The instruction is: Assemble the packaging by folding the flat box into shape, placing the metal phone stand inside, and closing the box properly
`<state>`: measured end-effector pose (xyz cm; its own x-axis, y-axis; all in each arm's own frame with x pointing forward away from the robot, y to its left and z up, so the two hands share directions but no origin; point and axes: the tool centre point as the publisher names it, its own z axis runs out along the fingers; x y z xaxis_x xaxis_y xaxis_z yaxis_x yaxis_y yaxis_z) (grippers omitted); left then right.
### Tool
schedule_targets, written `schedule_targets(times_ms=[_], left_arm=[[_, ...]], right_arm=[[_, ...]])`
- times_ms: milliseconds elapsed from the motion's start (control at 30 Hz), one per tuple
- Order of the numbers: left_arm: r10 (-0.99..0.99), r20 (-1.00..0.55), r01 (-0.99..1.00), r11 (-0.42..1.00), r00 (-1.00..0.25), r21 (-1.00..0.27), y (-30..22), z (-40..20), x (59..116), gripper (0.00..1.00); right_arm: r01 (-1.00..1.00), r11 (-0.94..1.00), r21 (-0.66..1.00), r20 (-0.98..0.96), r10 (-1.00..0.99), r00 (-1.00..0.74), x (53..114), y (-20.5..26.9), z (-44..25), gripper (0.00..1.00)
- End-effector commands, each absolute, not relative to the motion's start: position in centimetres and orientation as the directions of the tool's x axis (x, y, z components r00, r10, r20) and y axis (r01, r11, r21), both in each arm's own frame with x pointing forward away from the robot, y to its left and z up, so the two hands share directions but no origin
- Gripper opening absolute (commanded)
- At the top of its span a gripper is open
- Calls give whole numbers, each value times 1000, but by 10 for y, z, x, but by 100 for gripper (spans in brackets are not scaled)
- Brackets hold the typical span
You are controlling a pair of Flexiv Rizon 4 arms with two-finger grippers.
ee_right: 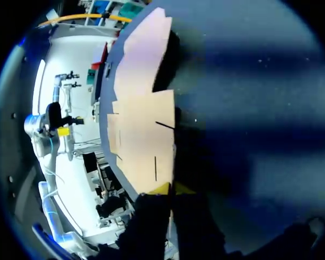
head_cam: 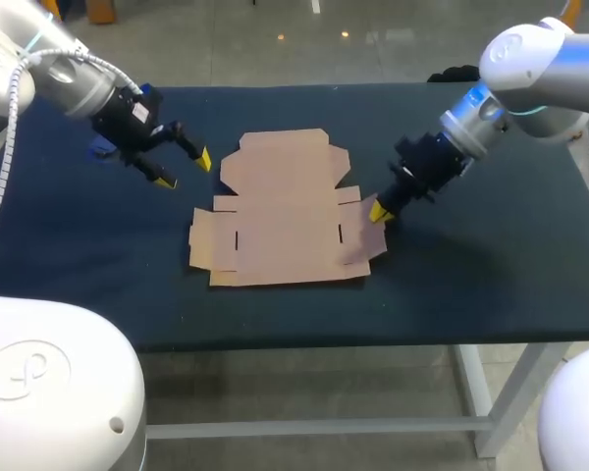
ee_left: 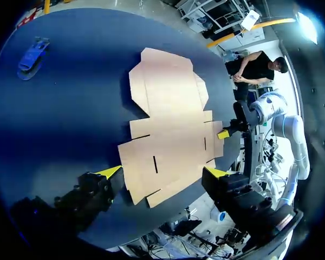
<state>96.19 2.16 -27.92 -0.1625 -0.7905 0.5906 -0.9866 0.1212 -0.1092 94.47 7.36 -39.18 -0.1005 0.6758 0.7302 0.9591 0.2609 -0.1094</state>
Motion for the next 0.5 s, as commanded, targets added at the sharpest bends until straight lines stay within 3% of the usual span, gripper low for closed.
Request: schedule_targets(times_ms=[33, 500], left_arm=[[-792, 589, -987, 118, -162, -113, 22, -278, 958, 100], [-791, 589, -986, 122, -165, -112, 21, -278, 957, 100]], right_arm=[[967, 237, -94, 732, 674, -94, 939, 72, -394, 0], [947, 295, -129, 761, 641, -97, 929, 70, -400, 0]])
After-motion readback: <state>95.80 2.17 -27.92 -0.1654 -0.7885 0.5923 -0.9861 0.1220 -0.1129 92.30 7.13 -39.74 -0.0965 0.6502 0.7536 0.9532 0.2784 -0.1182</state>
